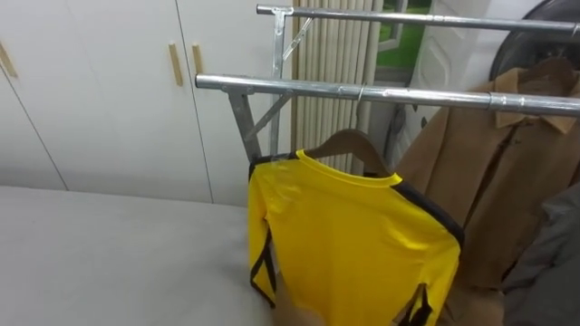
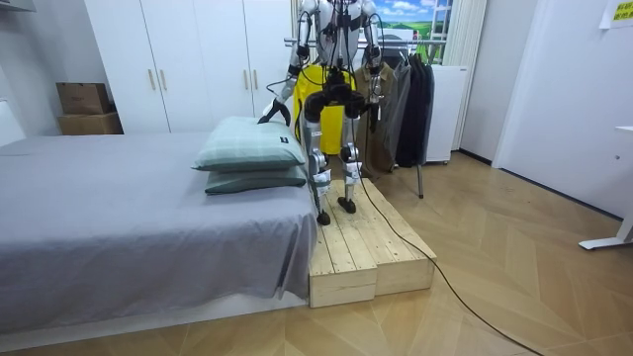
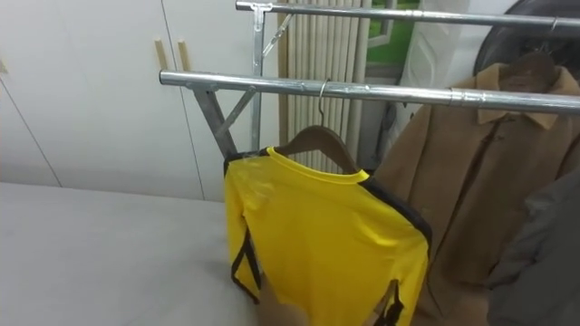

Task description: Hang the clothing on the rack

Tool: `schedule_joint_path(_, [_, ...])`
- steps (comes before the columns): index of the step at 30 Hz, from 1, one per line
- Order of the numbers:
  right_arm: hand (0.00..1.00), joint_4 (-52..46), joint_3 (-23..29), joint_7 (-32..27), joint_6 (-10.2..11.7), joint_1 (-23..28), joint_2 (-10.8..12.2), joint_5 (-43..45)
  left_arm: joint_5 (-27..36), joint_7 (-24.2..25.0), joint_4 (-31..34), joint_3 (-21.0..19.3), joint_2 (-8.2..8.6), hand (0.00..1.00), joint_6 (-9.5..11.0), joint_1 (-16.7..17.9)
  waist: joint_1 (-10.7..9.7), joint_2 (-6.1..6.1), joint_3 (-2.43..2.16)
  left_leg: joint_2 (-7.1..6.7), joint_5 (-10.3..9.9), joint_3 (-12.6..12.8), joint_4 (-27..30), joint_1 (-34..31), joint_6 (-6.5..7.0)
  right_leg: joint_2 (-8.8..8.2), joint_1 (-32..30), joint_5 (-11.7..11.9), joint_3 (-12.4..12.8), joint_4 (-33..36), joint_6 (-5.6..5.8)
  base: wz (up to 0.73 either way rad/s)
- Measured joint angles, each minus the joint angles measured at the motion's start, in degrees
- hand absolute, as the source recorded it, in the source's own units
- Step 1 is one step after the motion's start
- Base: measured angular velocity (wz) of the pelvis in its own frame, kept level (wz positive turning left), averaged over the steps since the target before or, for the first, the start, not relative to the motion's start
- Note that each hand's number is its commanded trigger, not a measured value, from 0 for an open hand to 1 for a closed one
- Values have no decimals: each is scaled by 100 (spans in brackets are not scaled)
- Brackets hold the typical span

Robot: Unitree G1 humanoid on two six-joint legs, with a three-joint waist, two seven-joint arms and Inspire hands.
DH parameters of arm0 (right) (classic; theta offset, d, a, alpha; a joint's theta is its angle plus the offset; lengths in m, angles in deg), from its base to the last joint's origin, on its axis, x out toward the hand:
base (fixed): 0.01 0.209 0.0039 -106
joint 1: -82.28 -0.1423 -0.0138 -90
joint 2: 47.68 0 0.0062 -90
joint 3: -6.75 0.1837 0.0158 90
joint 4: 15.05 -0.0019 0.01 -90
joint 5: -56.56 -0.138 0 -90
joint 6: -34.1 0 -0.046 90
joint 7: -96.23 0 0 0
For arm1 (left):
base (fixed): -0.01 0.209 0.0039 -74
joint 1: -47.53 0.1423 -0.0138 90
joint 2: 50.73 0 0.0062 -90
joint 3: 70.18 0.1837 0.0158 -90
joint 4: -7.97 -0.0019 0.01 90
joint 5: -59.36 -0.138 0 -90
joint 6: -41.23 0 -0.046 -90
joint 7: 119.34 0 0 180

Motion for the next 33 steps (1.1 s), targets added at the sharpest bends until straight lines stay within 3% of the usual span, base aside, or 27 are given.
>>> schedule_joint_path(10, [0, -7, -113, -58, -2, -29, -43, 160, -3, -58, 15, 79, 15, 0, 4, -22, 31, 14, 0, 4, -3, -172, 43, -20, -13, -35, 89, -84, -194, -10, -35, 10])
schedule_joint_path(14, [0, 21, -113, -130, -7, -43, -30, 173, -131, -93, 12, 146, 17, 0, 7, -20, 18, 16, -2, -11, -3, -378, 80, -106, -13, -90, 98, -171, -415, -10, -46, 28])
schedule_joint_path(17, [0, 33, -173, -151, -129, -87, -38, 240, -425, -106, 28, 218, 41, 0, 7, -45, 13, -15, -21, -20, -2, -570, 255, -311, -15, -184, 169, -219, -711, -9, -52, 53])
schedule_joint_path(19, [0, 52, -209, -181, -165, -123, -39, 322, -613, -115, 30, 245, 70, 0, 8, -117, 0, -39, -28, -16, 0, -530, 335, -429, -19, -268, 221, -282, -1020, -11, -61, 83])
schedule_joint_path(20, [0, 116, -240, -180, -198, -167, -42, 354, -712, -127, 34, 369, 68, 0, 9, -156, -17, -42, -24, 1, 8, -357, 417, -511, -30, -321, 305, -315, -1273, -61, -54, 112])
schedule_joint_path(22, [0, 300, -244, -182, -273, -294, -51, 513, -928, -129, 57, 449, 113, 0, 9, -199, 12, -93, -33, 44, 30, 74, 498, -547, -46, -399, 458, -380, -1625, -127, -39, 110])
schedule_joint_path(24, [0, 375, -303, -183, -358, -446, -46, 843, -930, -123, 103, 451, 201, 0, 11, -232, 51, -144, -36, 145, 31, 678, 751, -612, -48, -508, 606, -512, -2095, -111, -11, 102])
schedule_joint_path(27, [0, 445, -361, -204, -383, -682, 6, 1019, -926, -68, 138, 458, 302, 0, 29, -390, 79, -204, -38, 239, -2, 1209, 1073, -750, 4, -611, 833, -657, -2744, -111, 49, 116])
schedule_joint_path(29, [0, 435, -345, -244, -448, -801, 32, 1013, -926, 27, 138, 458, 331, 0, 118, -446, 84, -243, -52, 250, -43, 1262, 1244, -751, 55, -658, 1018, -754, -3135, -93, 102, 105])
schedule_joint_path(31, [0, 434, -341, -262, -481, -906, 39, 1027, -926, 85, 138, 457, 354, 0, 233, -497, 209, -258, -54, 275, -131, 1333, 1379, -743, 72, -686, 1154, -822, -3474, -53, 161, 70])
schedule_joint_path(33, [0, 432, -272, -344, -492, -1015, 38, 1030, -926, 175, 137, 456, 357, 0, 375, -496, 365, -269, -56, 280, -274, 1296, 1438, -727, 67, -738, 1267, -929, -3971, 94, 236, 54])
